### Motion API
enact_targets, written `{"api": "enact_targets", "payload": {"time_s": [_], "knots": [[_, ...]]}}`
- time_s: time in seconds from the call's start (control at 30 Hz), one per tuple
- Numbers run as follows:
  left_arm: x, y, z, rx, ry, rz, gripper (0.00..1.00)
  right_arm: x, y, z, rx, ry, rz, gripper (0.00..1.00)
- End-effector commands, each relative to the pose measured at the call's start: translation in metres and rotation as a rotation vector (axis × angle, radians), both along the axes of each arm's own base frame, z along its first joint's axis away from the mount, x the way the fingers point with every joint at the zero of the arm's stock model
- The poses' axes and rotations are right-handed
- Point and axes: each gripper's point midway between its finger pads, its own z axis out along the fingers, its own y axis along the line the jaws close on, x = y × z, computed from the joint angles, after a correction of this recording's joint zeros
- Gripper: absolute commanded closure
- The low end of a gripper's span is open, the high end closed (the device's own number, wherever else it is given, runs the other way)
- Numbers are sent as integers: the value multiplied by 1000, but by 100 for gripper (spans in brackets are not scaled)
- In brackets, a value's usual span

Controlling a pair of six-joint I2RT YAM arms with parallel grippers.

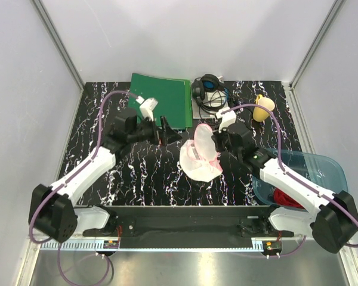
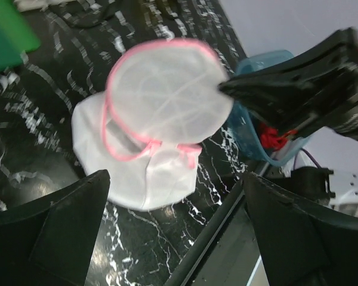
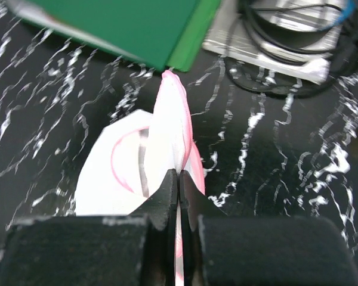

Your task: Place the bra in the laundry bag and zip it closed

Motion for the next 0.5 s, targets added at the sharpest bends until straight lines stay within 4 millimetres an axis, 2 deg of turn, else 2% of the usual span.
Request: {"api": "enact_targets", "payload": {"time_s": [0.0, 0.07, 0.1, 0.2, 0.3, 0.47], "knots": [[-5, -25, 41, -29, -185, -257, 1, -12, 30, 49, 80, -175, 230, 100], [-13, -28, 50, -26, -246, -328, 1, -27, 39, 54, 104, -163, 325, 100], [-18, -28, 46, 19, -306, -372, 1, -31, 39, 54, 111, -156, 347, 100], [-18, -20, 48, 108, -436, -377, 1, -49, 48, 57, 143, -136, 454, 100], [-14, -13, 47, 176, -517, -371, 1, -65, 52, 51, 159, -96, 532, 100], [-12, -19, 34, 190, -522, -438, 1, -84, 58, 53, 205, -65, 642, 100]]}}
